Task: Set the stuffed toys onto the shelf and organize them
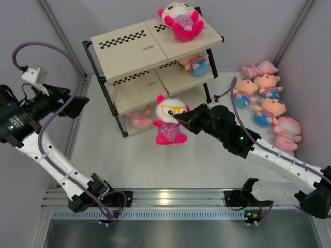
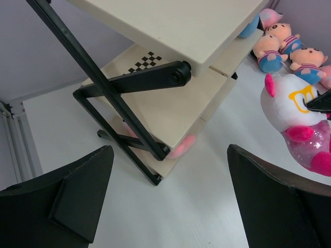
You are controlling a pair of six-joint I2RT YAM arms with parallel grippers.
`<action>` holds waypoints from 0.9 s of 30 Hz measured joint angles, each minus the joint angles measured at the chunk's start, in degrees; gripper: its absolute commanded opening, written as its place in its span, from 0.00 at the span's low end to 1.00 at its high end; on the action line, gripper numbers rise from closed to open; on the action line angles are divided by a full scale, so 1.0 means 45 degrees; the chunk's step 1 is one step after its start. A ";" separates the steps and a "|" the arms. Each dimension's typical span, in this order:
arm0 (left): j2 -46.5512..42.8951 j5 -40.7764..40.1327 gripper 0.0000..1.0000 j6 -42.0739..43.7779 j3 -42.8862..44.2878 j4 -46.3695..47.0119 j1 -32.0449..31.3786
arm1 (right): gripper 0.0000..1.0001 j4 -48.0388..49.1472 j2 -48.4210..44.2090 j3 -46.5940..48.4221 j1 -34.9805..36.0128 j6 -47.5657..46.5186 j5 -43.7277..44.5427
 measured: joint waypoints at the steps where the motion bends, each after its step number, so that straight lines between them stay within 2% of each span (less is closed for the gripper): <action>1: 0.0063 -0.0189 0.97 -0.0029 -0.0005 -0.0005 -0.0199 | 0.00 -0.0068 0.0000 0.0000 -0.0005 -0.0083 0.0005; 9: 0.0743 -0.2710 0.97 -0.0223 -0.0461 -0.0005 -0.3458 | 0.00 -0.0180 -0.0389 -0.0005 -0.0175 -0.0408 0.0131; 18: 0.0296 -0.5090 0.96 -0.0223 -0.0549 0.0015 -0.6897 | 0.00 -0.0491 -0.0495 -0.0005 -0.0194 -0.0442 0.0335; 27: 0.0491 -0.5328 0.95 -0.0228 0.0748 0.0073 -0.8437 | 0.00 -0.1039 -0.0379 0.0112 -0.0112 -0.0141 0.0665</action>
